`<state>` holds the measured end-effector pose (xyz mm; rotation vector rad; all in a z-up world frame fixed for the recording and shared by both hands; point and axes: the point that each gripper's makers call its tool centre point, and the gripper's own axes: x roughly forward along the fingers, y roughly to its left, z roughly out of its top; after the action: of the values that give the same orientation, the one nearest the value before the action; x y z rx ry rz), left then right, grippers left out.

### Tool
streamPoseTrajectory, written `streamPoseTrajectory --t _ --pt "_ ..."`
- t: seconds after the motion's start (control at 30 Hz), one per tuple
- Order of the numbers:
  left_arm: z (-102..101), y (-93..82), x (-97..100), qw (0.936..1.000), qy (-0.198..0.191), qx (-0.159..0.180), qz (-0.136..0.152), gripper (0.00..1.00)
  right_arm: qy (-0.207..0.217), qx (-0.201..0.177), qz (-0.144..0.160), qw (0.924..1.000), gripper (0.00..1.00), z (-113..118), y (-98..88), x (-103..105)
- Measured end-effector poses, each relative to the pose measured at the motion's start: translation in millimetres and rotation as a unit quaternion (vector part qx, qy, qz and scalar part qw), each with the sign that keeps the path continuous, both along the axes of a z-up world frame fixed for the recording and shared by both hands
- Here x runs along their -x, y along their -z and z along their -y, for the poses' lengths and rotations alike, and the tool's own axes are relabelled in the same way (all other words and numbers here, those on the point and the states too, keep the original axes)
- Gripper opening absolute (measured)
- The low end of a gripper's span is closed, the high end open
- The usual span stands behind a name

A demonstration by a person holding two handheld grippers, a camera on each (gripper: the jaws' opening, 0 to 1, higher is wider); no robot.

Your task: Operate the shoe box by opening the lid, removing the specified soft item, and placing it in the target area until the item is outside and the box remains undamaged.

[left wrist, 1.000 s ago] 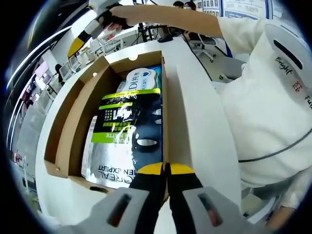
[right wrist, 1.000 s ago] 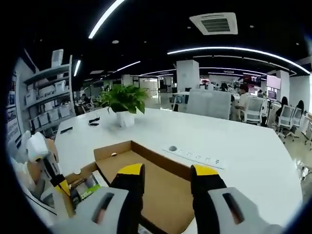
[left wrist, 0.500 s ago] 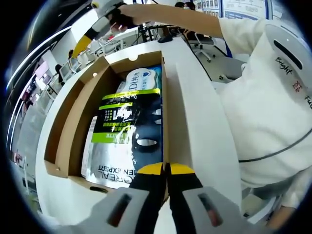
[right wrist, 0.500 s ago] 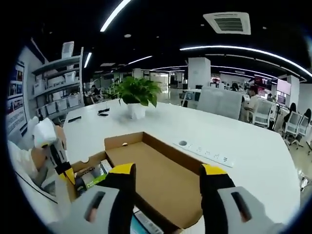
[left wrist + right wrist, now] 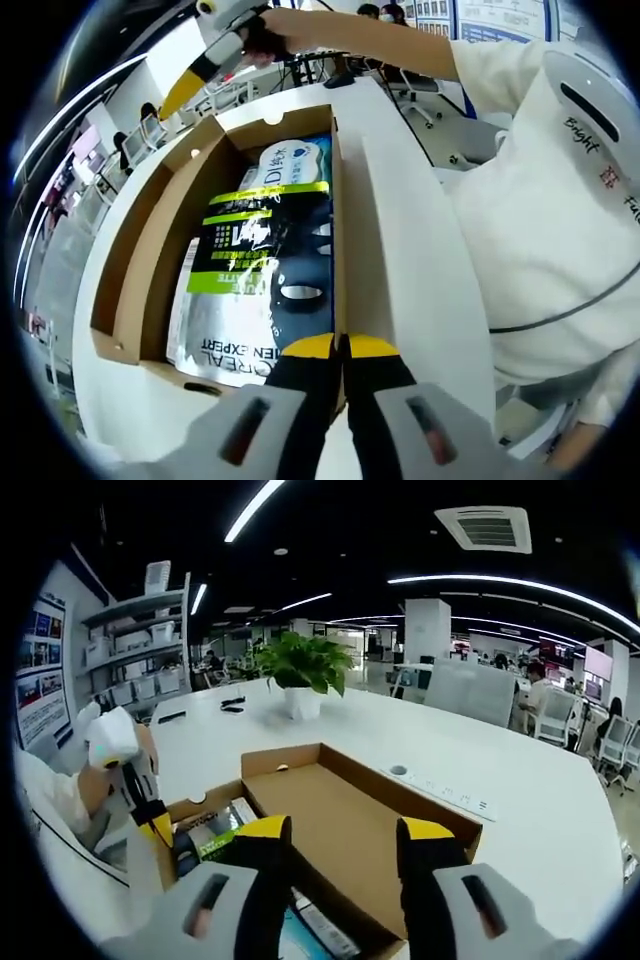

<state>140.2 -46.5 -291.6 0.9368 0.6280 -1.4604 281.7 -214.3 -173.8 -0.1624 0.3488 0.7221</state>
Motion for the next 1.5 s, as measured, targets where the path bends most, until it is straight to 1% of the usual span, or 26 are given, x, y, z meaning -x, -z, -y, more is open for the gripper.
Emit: streamPoseTrajectory --t 0.03,0.07,0.1,0.2,0.37,0.43,0.47,0.5,0.57,0.6,0.67,0.73,0.83,0.87,0.9,0.93,1.0,1.07,1.13,1.27,1.3,1.4,1.5 --pt "0.0 0.0 0.0 1.0000 0.000 0.000 0.000 0.02 -0.006 0.014 0.004 0.9999 0.43 -1.8 2.9 0.9" --pt "0.0 0.0 0.1 1.0000 0.000 0.000 -0.001 0.02 -0.011 0.040 0.007 0.9991 0.43 -0.4 7.9 1.0" --pt "0.0 0.0 0.1 1.0000 0.000 0.000 0.000 0.02 -0.012 0.053 0.004 0.9985 0.43 -0.3 12.7 2.0" --pt "0.1 0.0 0.1 1.0000 0.000 0.000 0.000 0.02 -0.017 0.044 -0.003 0.9989 0.43 -5.3 17.4 5.7" --pt "0.2 0.0 -0.1 1.0000 0.000 0.003 -0.002 0.02 -0.023 0.046 0.000 0.9987 0.42 -9.1 16.8 10.9" --pt "0.2 0.0 0.0 1.0000 0.000 0.003 -0.002 0.02 -0.029 0.040 -0.015 0.9987 0.37 -12.0 18.4 15.1" --pt "0.3 0.0 0.0 1.0000 0.000 0.004 -0.002 0.02 -0.037 0.028 -0.030 0.9985 0.34 -15.3 20.2 18.5" --pt "0.3 0.0 0.0 1.0000 0.000 0.004 -0.002 0.02 -0.040 0.026 -0.037 0.9982 0.33 -16.4 22.1 19.7" --pt "0.4 0.0 -0.1 1.0000 0.001 0.004 -0.002 0.02 -0.039 0.033 -0.036 0.9980 0.36 -16.8 26.2 18.5" --pt "0.4 0.0 -0.1 1.0000 0.000 0.004 -0.002 0.02 -0.038 0.042 -0.035 0.9978 0.36 -15.4 28.5 17.9" --pt "0.4 0.0 -0.1 1.0000 0.001 0.004 -0.001 0.02 -0.038 0.044 -0.035 0.9977 0.36 -15.6 30.6 18.8" --pt "0.4 0.0 -0.2 1.0000 0.001 0.004 0.000 0.02 -0.045 0.037 -0.045 0.9973 0.37 -18.1 32.0 22.3" --pt "0.4 0.1 -0.1 1.0000 0.000 0.004 0.000 0.02 -0.052 0.000 -0.076 0.9958 0.37 -26.9 36.4 31.6" --pt "0.5 0.1 -0.2 1.0000 0.000 0.003 0.000 0.02 -0.051 0.004 -0.085 0.9950 0.37 -27.5 42.0 33.8" --pt "0.5 0.1 -0.3 1.0000 0.000 0.003 0.000 0.02 -0.054 0.006 -0.089 0.9945 0.37 -28.9 44.5 35.9" --pt "0.4 0.1 -0.3 1.0000 0.000 0.004 0.000 0.02 -0.057 -0.001 -0.097 0.9936 0.37 -31.3 45.7 39.8" --pt "0.4 0.1 -0.4 1.0000 0.000 0.004 -0.001 0.02 -0.058 -0.014 -0.104 0.9928 0.38 -33.3 44.7 43.1" --pt "0.4 0.1 -0.5 1.0000 0.000 0.004 -0.001 0.02 -0.061 -0.020 -0.104 0.9925 0.38 -34.0 42.7 44.6" --pt "0.4 0.2 -0.4 1.0000 0.000 0.003 0.000 0.02 -0.063 -0.036 -0.118 0.9904 0.38 -36.3 42.1 46.3" --pt "0.3 0.1 -0.4 1.0000 -0.001 0.004 0.000 0.02 -0.060 -0.039 -0.127 0.9893 0.38 -35.6 45.3 44.8" --pt "0.3 0.2 -0.3 1.0000 -0.001 0.004 0.000 0.02 -0.057 -0.054 -0.146 0.9862 0.38 -37.5 46.5 46.4" --pt "0.3 0.2 -0.4 1.0000 0.000 0.004 0.000 0.02 -0.065 -0.058 -0.159 0.9834 0.38 -41.3 49.9 50.0" --pt "0.3 0.2 -0.4 1.0000 0.000 0.004 0.000 0.02 -0.060 -0.073 -0.201 0.9751 0.37 -44.1 58.3 56.0"
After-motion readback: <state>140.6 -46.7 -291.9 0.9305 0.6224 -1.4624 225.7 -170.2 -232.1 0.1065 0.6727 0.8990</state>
